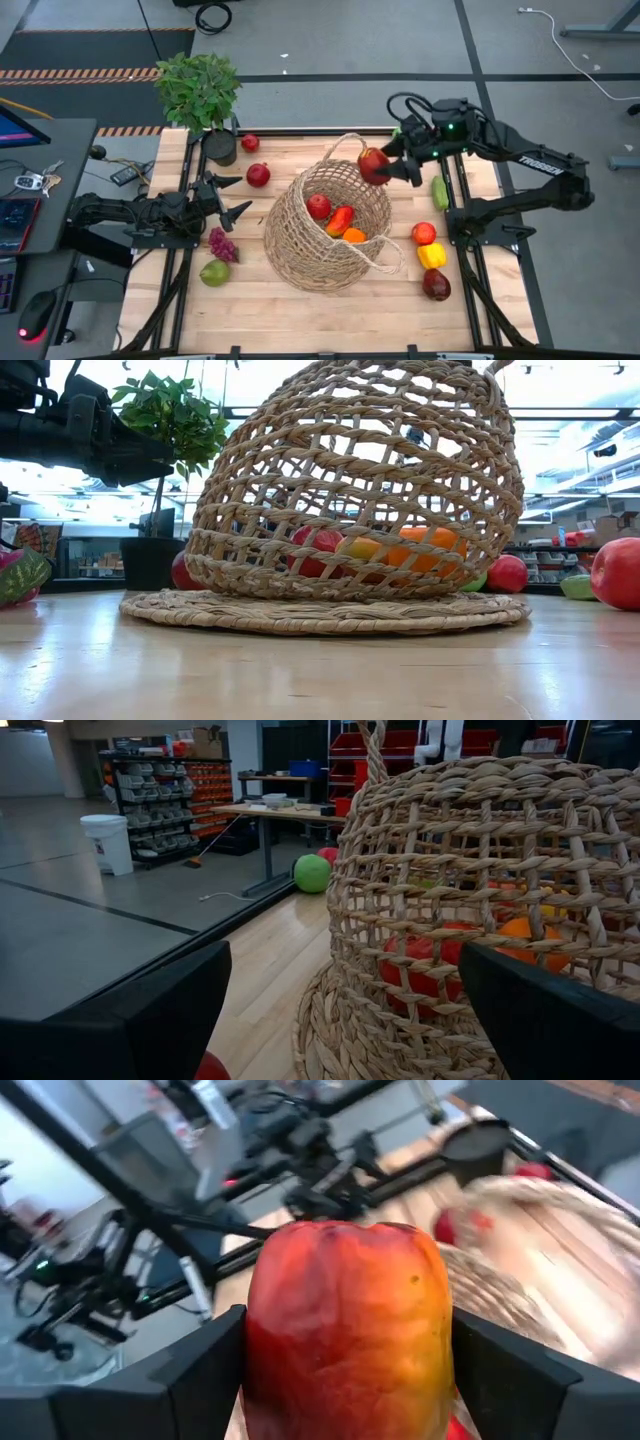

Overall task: Build produce basket
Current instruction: Put the dark red apple into the brown basket

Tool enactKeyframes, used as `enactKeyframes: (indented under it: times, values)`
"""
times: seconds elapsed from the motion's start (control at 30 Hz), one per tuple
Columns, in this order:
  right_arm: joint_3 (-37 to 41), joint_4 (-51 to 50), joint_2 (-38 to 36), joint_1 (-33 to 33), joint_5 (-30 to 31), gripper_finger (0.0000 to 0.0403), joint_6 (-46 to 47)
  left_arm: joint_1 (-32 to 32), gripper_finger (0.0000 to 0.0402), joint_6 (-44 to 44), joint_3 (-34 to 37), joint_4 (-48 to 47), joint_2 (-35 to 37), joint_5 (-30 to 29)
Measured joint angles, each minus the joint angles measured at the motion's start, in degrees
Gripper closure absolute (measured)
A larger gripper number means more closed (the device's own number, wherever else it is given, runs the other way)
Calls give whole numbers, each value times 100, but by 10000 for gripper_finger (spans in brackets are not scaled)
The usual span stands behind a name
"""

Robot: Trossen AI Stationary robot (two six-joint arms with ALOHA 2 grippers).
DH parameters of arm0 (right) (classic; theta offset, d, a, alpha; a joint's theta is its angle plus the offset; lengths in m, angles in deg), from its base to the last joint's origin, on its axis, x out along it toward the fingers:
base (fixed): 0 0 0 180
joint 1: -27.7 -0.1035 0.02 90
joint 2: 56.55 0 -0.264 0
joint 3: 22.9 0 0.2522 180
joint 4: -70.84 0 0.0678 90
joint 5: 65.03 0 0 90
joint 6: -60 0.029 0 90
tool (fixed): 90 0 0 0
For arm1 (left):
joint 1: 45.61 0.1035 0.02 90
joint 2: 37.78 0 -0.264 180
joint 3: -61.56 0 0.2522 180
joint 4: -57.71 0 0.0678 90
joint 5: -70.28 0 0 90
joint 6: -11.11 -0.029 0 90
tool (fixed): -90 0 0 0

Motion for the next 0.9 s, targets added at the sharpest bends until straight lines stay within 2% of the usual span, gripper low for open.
enactKeyframes:
  times: [0.17, 0.6, 0.73, 0.9]
  values:
    - [0, 385, 0, -359, 3, 82, -70, 2, 4, 2, 0, 0, 0, 1]
    - [2, 592, 5, -862, 110, 82, -519, 2, 4, 0, 0, -1, 0, 0]
    - [2, 595, 110, -1077, 502, 82, -1391, 0, 4, 0, 0, 0, 0, 0]
    - [2, 602, 434, -1386, 581, 82, -3397, 1, 4, 1, 0, -1, 0, 1]
